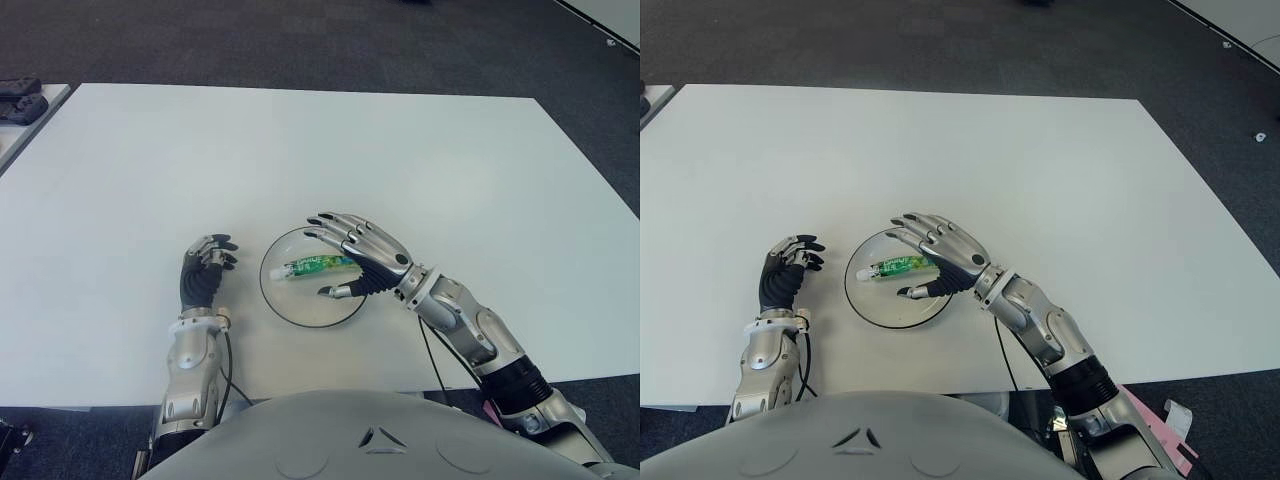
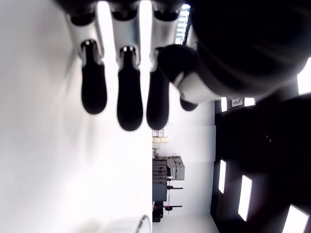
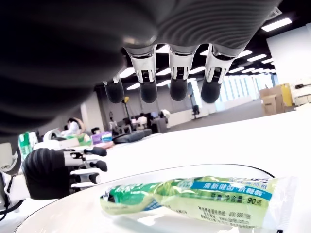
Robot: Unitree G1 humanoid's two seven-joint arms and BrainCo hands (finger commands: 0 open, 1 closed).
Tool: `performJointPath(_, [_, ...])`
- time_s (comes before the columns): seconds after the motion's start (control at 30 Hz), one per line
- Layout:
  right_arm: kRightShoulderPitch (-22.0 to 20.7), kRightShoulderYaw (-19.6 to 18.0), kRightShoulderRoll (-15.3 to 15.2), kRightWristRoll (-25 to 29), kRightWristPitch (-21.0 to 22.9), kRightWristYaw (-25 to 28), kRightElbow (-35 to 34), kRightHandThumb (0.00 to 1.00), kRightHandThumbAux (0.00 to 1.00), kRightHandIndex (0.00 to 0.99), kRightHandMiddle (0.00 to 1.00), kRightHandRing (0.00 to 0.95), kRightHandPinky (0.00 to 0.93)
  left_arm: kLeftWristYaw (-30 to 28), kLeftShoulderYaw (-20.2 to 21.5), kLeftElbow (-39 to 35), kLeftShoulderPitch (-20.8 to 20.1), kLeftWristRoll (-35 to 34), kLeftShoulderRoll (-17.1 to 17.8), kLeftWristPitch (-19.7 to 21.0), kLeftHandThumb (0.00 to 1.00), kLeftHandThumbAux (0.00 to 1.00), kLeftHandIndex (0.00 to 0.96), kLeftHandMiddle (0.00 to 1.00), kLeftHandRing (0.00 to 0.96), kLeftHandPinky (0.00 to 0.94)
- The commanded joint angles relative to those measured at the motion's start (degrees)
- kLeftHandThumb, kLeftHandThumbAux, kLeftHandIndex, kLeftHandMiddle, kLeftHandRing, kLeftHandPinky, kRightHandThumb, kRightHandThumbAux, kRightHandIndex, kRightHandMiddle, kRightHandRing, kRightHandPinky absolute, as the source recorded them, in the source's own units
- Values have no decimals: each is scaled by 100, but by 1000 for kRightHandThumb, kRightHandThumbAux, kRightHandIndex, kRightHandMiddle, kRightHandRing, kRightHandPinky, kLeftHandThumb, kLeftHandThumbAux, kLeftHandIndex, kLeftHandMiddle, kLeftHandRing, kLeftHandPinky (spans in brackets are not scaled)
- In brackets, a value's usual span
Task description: Put the toothpaste on the table into the plate.
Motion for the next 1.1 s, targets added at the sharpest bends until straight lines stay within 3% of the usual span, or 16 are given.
performJointPath(0.03, [44,-49,85,-25,36,-238,144,183,454,0,0,0,0,25,2,60,68,33,-12,178,833,682,402,486,575,546])
performJointPath(0.23, [83,-52,115,40,4,-387,211,160,500,0,0,0,0,6,5,67,66,9,-9,177,833,682,403,486,573,547])
performJointPath(0.37, [212,-140,245,564,-14,-374,278,148,529,0,0,0,0,27,6,58,66,20,-18,206,833,682,401,487,575,550])
performJointPath(0.47, [322,-212,436,1222,50,-216,308,141,545,0,0,0,21,25,7,64,66,18,-19,196,833,682,401,488,576,550])
performJointPath(0.67, [699,-477,1149,3150,109,-28,341,150,615,0,7,0,123,42,27,70,69,-5,-37,199,834,681,404,485,573,543])
performJointPath(0.8, [894,-614,1614,3967,135,-69,346,193,676,77,81,79,189,36,36,90,58,-20,-37,183,834,681,406,484,569,540])
performJointPath(0.83, [932,-648,1712,4107,128,-85,349,201,708,137,139,142,235,34,35,91,57,-22,-37,181,834,681,405,484,569,542])
performJointPath(1.0, [1176,-906,2328,5076,651,-132,283,221,815,333,313,325,379,76,9,33,47,39,-46,253,834,682,402,486,575,554])
performJointPath(1.1, [1234,-1047,2567,5342,875,-176,245,536,758,392,372,373,405,85,6,30,34,54,-40,285,834,682,402,487,579,560])
